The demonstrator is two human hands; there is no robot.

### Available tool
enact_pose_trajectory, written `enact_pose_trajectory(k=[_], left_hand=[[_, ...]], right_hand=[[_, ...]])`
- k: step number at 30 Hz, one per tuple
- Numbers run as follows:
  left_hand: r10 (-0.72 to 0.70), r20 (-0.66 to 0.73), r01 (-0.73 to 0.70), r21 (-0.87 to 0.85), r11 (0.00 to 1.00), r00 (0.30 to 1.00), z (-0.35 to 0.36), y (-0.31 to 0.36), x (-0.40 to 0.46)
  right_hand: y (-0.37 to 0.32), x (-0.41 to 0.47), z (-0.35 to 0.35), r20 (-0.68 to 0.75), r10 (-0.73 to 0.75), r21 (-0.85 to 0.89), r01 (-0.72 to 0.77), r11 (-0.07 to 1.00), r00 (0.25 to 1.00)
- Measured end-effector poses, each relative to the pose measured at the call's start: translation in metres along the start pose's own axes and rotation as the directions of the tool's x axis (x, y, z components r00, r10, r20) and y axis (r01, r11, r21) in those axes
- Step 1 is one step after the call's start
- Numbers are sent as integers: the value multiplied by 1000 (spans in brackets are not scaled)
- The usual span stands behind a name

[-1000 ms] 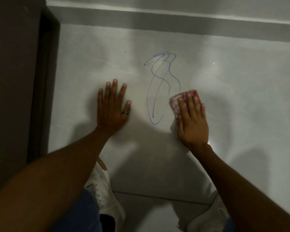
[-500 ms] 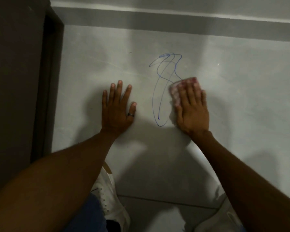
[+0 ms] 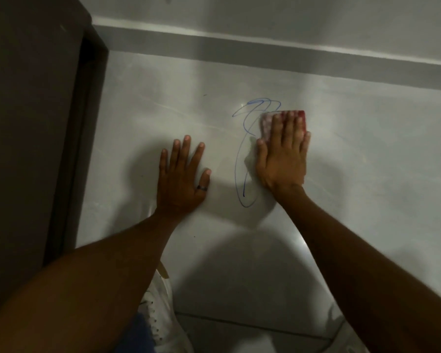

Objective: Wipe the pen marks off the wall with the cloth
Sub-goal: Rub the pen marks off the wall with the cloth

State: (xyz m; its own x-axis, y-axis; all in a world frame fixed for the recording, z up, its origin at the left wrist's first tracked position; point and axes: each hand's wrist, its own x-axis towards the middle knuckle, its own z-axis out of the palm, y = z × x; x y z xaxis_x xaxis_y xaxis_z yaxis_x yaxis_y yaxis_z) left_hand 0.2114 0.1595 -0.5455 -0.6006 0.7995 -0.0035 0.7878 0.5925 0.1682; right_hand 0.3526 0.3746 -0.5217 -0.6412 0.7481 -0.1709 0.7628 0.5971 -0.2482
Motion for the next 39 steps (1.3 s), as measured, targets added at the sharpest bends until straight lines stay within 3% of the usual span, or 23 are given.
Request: enact_pose_trajectory(k=[2, 3, 6, 9, 11, 15, 17, 20, 24, 27, 30, 33, 36, 39], left_hand=[[11, 4, -11, 6, 1000, 1000, 1, 0, 1], [11, 5, -11, 13, 1000, 1000, 2, 0, 2], [11, 1, -11, 21, 1000, 1000, 3, -2, 1], [20, -17, -19, 17, 1000, 1000, 4, -1, 1], [9, -24, -8, 25, 1000, 1000, 4, -3, 0], [14, -5, -14, 17, 1000, 1000, 2, 0, 1], [5, 4, -5, 17, 1000, 1000, 0, 0, 1], [13, 7, -13, 10, 1000, 1000, -2, 2, 2], [9, -4, -9, 22, 1000, 1000, -1, 1, 0], [18, -24, -17, 27, 999, 1000, 2, 1, 1], [13, -26, -13, 22, 1000, 1000, 3, -1, 1], [19, -28, -18, 29, 999, 999, 2, 0, 1], [15, -26, -14, 33, 999, 1000, 2, -2, 0], [22, -44, -20, 38, 999, 999, 4, -1, 0]], right_hand=[[-4, 9, 3, 31, -154, -43, 155, 987, 988], [-6, 14, 1, 29, -153, -29, 154, 988, 988], [-10, 31, -6, 5, 63, 21, -63, 998, 998], [-14, 39, -6, 53, -49, -14, 50, 999, 997], [-13, 45, -11, 40, 23, 12, -23, 1000, 999], [-11, 52, -10, 63, -94, -16, 96, 995, 994], [-19, 56, -13, 57, -30, 0, 30, 1000, 998], [-24, 62, -11, 95, -174, -27, 178, 984, 980], [-31, 68, -15, 75, -115, -8, 116, 993, 991], [-33, 68, -12, 106, -263, -39, 268, 963, 959], [-40, 69, -13, 80, -174, -38, 177, 983, 982], [-44, 69, -10, 113, -330, -48, 337, 940, 937], [-54, 62, -12, 77, -191, -36, 194, 980, 979], [-57, 54, -7, 116, -377, -37, 384, 923, 919]])
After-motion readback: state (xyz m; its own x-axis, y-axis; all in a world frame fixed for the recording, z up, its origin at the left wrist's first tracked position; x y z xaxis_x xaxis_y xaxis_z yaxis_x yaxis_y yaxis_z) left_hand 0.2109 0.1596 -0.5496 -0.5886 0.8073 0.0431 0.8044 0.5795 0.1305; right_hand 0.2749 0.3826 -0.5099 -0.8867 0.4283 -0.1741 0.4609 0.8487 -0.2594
